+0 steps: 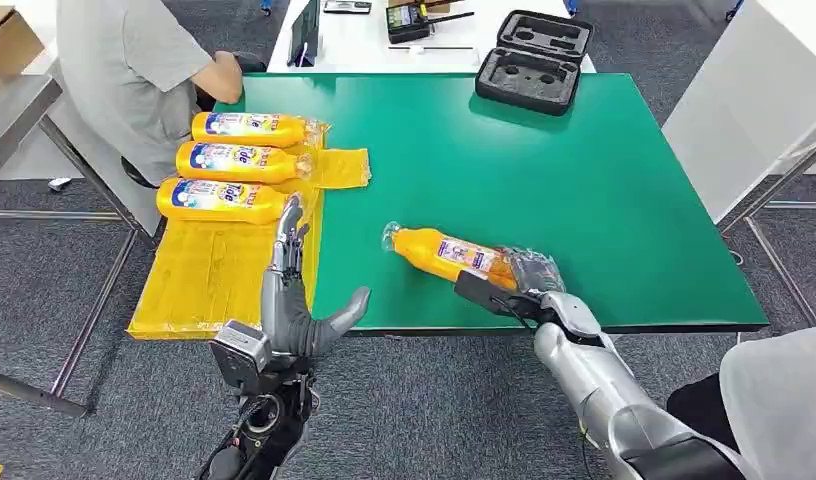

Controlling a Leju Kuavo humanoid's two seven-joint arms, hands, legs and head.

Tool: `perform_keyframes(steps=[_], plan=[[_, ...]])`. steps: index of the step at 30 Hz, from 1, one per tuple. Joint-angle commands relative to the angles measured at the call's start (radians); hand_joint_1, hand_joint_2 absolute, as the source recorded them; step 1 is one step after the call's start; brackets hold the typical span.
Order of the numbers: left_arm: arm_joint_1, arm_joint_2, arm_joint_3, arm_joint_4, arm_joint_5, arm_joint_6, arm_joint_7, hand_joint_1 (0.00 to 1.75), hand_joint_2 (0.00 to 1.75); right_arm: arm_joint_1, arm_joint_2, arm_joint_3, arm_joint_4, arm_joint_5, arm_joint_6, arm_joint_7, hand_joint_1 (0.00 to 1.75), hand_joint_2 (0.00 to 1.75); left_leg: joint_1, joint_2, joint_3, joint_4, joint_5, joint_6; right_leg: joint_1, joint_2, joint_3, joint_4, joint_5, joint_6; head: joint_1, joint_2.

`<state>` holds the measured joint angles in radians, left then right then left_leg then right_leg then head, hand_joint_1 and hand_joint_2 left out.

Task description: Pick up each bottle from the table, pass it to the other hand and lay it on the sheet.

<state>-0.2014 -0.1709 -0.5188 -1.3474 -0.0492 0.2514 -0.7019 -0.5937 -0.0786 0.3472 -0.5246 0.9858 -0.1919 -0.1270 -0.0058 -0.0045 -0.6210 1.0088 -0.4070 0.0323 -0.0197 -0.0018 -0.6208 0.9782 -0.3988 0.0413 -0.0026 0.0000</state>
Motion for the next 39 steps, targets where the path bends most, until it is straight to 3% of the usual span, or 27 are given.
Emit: perform_keyframes(steps=[1, 4, 5, 8, 11, 14, 17, 24, 29, 37, 38, 39], plan=[[-0.018, 0.0, -0.004, 0.04, -0.003, -0.008, 0.004, 0.0, 1.75, 0.016, -0.012, -0.12, 0.121, -0.031, -0.013, -0.029, 1.75, 1.75, 0.001, -0.003, 0.004, -0.001, -0.001, -0.002, 0.001, -0.003, 0.006, -0.002, -0.002, -0.002, 0.0, 0.0], [-0.016, -0.004, -0.004, 0.031, -0.006, -0.004, 0.004, 0.0, 1.75, 0.027, -0.008, -0.182, 0.107, -0.087, -0.042, -0.122, 1.75, 1.75, 0.001, -0.003, 0.004, -0.001, -0.001, -0.001, 0.001, -0.003, 0.006, -0.002, -0.002, -0.001, 0.0, 0.0], [-0.016, -0.002, -0.005, 0.012, -0.006, 0.01, 0.004, 0.0, 1.75, 0.039, 0.004, -0.248, 0.084, -0.175, -0.019, -0.242, 1.75, 1.75, 0.001, -0.003, 0.003, -0.001, -0.001, -0.001, 0.001, -0.003, 0.005, -0.002, -0.001, -0.001, 0.0, 0.0], [-0.017, 0.003, -0.003, -0.016, 0.011, 0.024, 0.004, 0.0, 1.75, 0.059, 0.027, -0.323, 0.046, -0.287, 0.017, -0.4, 1.75, 1.75, 0.001, -0.002, 0.003, 0.0, -0.001, -0.001, 0.001, -0.002, 0.004, -0.001, -0.001, -0.001, 0.0, 0.0], [-0.015, -0.016, 0.039, 0.001, 0.057, -0.021, 0.004, 0.0, 1.75, 0.075, 0.06, -0.362, 0.007, -0.4, 0.123, -0.516, 1.75, 1.75, 0.001, 0.0, 0.002, 0.0, -0.001, -0.002, 0.001, 0.0, 0.003, -0.001, -0.001, -0.002, 0.0, 0.0], [-0.006, -0.033, 0.071, 0.01, 0.065, -0.039, 0.004, 0.0, 1.75, 0.113, 0.094, -0.352, -0.03, -0.441, 0.161, -0.563, 1.75, 1.75, 0.001, 0.001, 0.001, -0.001, -0.001, -0.002, 0.001, 0.001, 0.002, 0.0, -0.001, -0.001, 0.0, 0.0], [-0.001, -0.035, 0.075, 0.011, 0.065, -0.043, 0.004, 0.0, 1.75, 0.13, 0.107, -0.35, -0.048, -0.453, 0.16, -0.571, 1.75, 1.75, 0.002, 0.001, 0.002, -0.001, -0.001, -0.002, 0.002, 0.001, 0.003, -0.001, -0.001, -0.002, 0.0, 0.0], [-0.002, -0.063, 0.116, 0.077, 0.102, -0.14, 0.004, 0.0, 1.75, 0.291, 0.145, -0.305, -0.282, -0.621, 0.252, -0.571, 1.75, 1.75, 0.001, -0.001, 0.0, -0.001, -0.001, -0.001, 0.002, -0.001, 0.001, -0.001, -0.001, -0.001, 0.0, 0.0], [-0.077, -0.096, 0.13, 0.29, 0.208, -0.293, 0.004, 0.0, 1.75, 0.311, 0.137, -0.276, -0.306, -0.649, 0.223, -0.571, 1.75, 1.75, 0.001, -0.002, 0.001, -0.001, -0.001, -0.001, 0.001, -0.002, 0.003, -0.001, -0.002, -0.002, 0.0, 0.0], [-0.093, -0.095, 0.124, 0.327, 0.22, -0.299, 0.004, 0.0, 1.75, 0.304, 0.14, -0.269, -0.294, -0.657, 0.237, -0.571, 1.75, 1.75, 0.001, 0.0, 0.002, -0.001, -0.002, -0.002, 0.001, 0.0, 0.002, 0.0, -0.002, -0.002, 0.0, 0.0], [-0.101, -0.093, 0.126, 0.352, 0.235, -0.299, 0.004, 0.0, 0.0, 0.303, 0.139, -0.243, -0.289, -0.638, 0.216, -0.571, 1.75, 1.75, 0.001, 0.0, 0.0, -0.001, -0.001, -0.001, 0.001, 0.0, 0.001, -0.001, -0.001, -0.001, 0.0, 0.0], [-0.102, -0.091, 0.128, 0.369, 0.248, -0.307, 0.004, 0.0, 0.0, 0.303, 0.138, -0.224, -0.29, -0.631, 0.199, -0.571, 1.75, 1.75, 0.002, 0.0, 0.003, -0.001, -0.003, -0.002, 0.002, 0.0, 0.004, -0.001, -0.003, -0.003, 0.0, 0.0]])
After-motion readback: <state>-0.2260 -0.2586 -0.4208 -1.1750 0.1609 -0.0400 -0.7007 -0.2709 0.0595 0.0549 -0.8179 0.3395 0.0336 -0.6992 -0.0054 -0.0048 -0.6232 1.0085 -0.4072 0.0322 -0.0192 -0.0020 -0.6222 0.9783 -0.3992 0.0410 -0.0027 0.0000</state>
